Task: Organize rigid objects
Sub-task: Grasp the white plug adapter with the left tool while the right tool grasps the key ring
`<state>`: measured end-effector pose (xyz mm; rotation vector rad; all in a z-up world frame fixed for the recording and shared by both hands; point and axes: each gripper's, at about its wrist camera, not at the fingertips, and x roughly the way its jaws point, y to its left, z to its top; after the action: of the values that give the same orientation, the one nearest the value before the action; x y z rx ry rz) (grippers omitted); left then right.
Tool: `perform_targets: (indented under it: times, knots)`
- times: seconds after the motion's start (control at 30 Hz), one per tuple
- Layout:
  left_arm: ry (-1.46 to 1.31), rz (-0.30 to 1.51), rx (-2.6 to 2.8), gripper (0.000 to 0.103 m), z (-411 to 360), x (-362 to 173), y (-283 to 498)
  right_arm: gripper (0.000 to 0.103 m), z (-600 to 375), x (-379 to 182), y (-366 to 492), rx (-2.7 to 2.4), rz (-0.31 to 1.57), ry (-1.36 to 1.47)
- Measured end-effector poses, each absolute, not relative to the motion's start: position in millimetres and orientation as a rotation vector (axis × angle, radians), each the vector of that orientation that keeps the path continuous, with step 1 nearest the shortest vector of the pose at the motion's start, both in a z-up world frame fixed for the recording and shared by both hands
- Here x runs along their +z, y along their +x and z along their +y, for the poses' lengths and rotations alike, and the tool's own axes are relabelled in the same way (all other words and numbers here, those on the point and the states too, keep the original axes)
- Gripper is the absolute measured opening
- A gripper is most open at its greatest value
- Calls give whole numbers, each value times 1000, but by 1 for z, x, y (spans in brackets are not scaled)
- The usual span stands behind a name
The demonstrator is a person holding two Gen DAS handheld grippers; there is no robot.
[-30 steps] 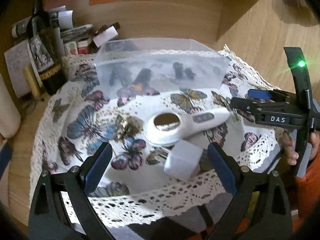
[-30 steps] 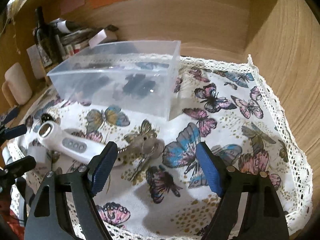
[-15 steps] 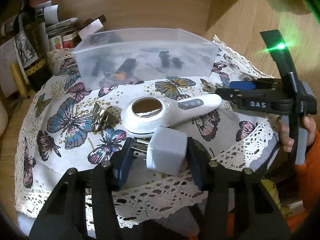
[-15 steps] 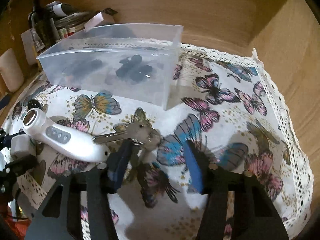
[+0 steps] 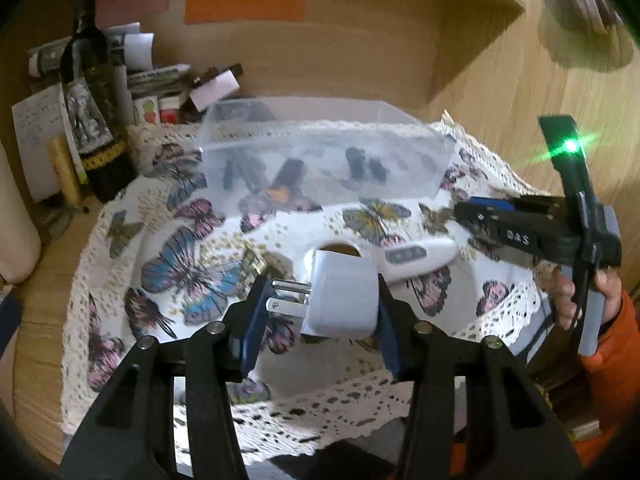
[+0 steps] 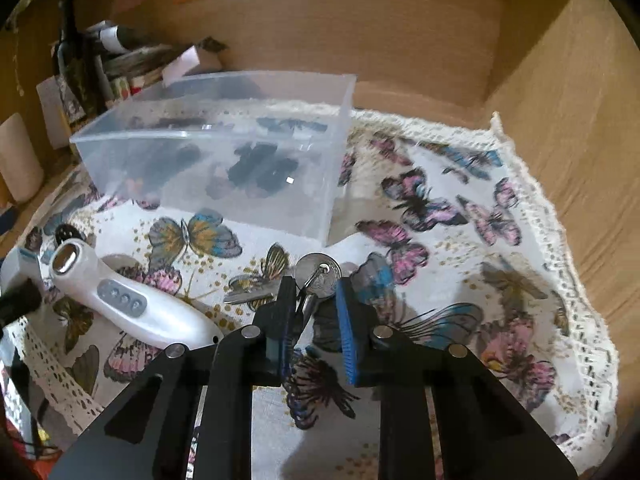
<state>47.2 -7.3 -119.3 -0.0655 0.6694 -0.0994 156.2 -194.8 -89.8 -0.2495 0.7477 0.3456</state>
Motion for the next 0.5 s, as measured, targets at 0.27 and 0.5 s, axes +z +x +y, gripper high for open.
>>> perform_targets:
  times: [0.27, 0.5]
  knots:
    - [-89, 595, -55, 49, 11, -91, 62, 18, -197, -50, 142, 341, 617, -236]
    - [-92, 548, -38, 49, 26, -67, 83, 18, -191, -17, 141, 372, 515, -189]
